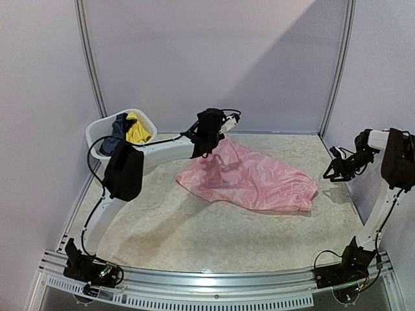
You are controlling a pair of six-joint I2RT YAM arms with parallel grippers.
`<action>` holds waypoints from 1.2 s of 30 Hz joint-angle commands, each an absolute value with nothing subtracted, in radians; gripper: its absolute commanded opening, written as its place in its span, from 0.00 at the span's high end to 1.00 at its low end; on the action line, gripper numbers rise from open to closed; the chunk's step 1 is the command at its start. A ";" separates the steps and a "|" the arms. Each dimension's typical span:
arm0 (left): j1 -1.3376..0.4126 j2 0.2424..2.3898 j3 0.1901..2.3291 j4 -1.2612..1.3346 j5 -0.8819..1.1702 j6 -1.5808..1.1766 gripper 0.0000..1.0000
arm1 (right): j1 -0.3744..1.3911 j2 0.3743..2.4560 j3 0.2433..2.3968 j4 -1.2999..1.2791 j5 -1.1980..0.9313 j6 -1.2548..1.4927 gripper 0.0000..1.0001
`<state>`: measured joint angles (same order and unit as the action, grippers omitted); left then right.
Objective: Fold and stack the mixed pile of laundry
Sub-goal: Fold the flattened shorts at the center of the board, then smooth out the rectangle-folded shorts at the center of the board.
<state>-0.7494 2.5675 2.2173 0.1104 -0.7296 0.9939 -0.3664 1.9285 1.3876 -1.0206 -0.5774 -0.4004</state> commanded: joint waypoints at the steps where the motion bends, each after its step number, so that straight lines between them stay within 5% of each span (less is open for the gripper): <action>1: -0.851 2.297 2.126 -0.140 -0.751 0.632 0.11 | -0.364 1.781 1.364 -0.955 -0.557 -0.386 0.43; 4: -0.861 2.182 2.068 -0.396 -0.546 0.178 0.04 | -0.314 1.730 1.352 -0.962 -0.582 -0.442 0.43; 7: -0.865 2.094 1.859 -0.369 -0.323 -0.100 0.04 | -0.232 1.733 1.369 -0.983 -0.607 -0.514 0.48; 12: -0.867 2.061 1.636 -0.172 -0.152 -0.404 0.22 | -0.158 1.822 1.440 -1.013 -0.679 -0.541 0.60; 16: -0.868 2.089 1.532 -0.050 -0.062 -0.600 0.27 | -0.132 1.931 1.491 -1.024 -0.656 -0.567 0.62; 36: -0.820 2.108 1.386 -0.107 -0.113 -0.673 0.26 | -0.132 2.143 1.456 -0.962 -0.435 -0.599 0.63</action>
<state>-0.8490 2.1426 1.4082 -0.0402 -0.0952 -0.6754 -0.1310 2.1052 1.4788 -0.9825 -0.5137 -0.6003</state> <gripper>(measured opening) 0.734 0.368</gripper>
